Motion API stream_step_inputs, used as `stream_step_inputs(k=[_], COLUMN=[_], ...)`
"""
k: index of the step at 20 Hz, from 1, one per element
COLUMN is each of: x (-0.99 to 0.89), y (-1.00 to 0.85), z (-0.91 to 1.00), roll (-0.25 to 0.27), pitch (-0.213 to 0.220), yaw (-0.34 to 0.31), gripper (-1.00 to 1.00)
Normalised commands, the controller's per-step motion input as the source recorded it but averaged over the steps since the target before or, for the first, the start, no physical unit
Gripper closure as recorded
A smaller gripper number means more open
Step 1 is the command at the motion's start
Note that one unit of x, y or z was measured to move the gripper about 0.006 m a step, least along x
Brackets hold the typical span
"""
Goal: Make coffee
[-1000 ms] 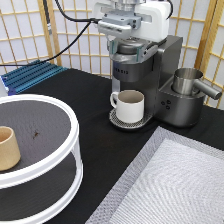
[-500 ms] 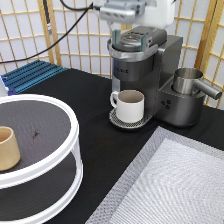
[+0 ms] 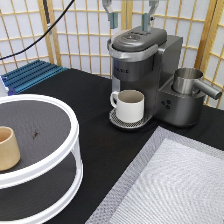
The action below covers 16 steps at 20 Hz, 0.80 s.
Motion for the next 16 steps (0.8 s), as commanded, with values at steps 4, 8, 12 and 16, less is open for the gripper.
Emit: stream_step_inputs(k=[4,8,12,16], x=[0.00,0.00,0.00,0.00], y=[0.00,0.00,0.00,0.00], z=[0.00,0.00,0.00,0.00], roll=[0.000,0.001,0.003,0.015], pitch=[-0.021,0.000,0.001,0.017], yaw=[0.375,0.375,0.375,0.375], gripper=[-1.00,-1.00,-1.00,-1.00])
